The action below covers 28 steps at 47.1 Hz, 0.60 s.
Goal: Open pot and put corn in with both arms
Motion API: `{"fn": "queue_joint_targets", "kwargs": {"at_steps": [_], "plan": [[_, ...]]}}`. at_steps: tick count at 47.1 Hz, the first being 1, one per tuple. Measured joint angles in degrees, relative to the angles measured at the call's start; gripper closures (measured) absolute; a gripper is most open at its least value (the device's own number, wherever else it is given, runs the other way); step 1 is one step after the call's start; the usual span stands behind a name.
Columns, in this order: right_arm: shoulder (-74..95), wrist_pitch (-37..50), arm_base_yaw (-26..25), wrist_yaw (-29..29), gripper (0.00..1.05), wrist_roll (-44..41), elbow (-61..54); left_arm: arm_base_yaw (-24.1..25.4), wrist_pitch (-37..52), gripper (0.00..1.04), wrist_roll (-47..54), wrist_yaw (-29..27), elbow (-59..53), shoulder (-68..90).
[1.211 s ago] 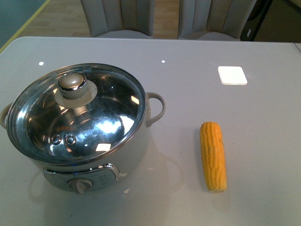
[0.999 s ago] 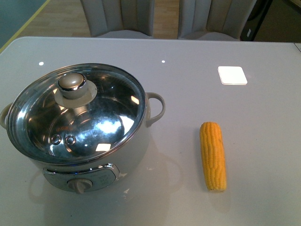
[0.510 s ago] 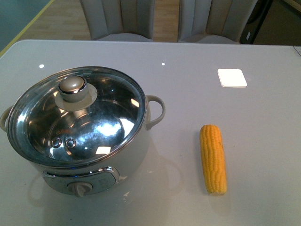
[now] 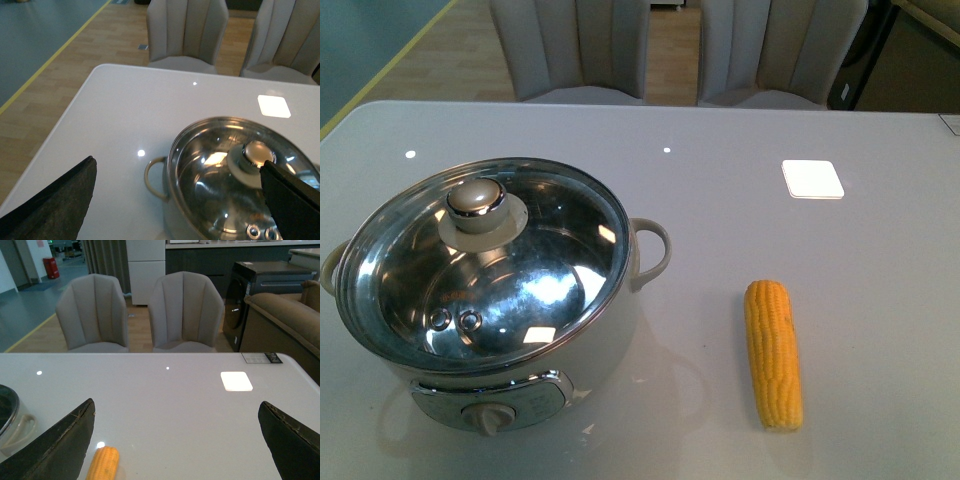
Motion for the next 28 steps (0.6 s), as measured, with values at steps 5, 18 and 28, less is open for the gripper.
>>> {"fn": "queue_joint_targets", "kwargs": {"at_steps": [5,18,28], "plan": [[0.0,0.0,0.0,0.0,0.09,0.0,0.0,-2.71,9.94,0.07,0.02,-0.83,2.99,11.39],[0.0,0.0,0.0,0.0,0.09,0.0,0.0,-8.2,34.82,0.07,-1.75,-6.14,14.05,46.12],[0.0,0.0,0.0,0.0,0.09,0.0,0.0,-10.86,40.63,0.07,-1.11,-7.45,22.18,64.52]]}}
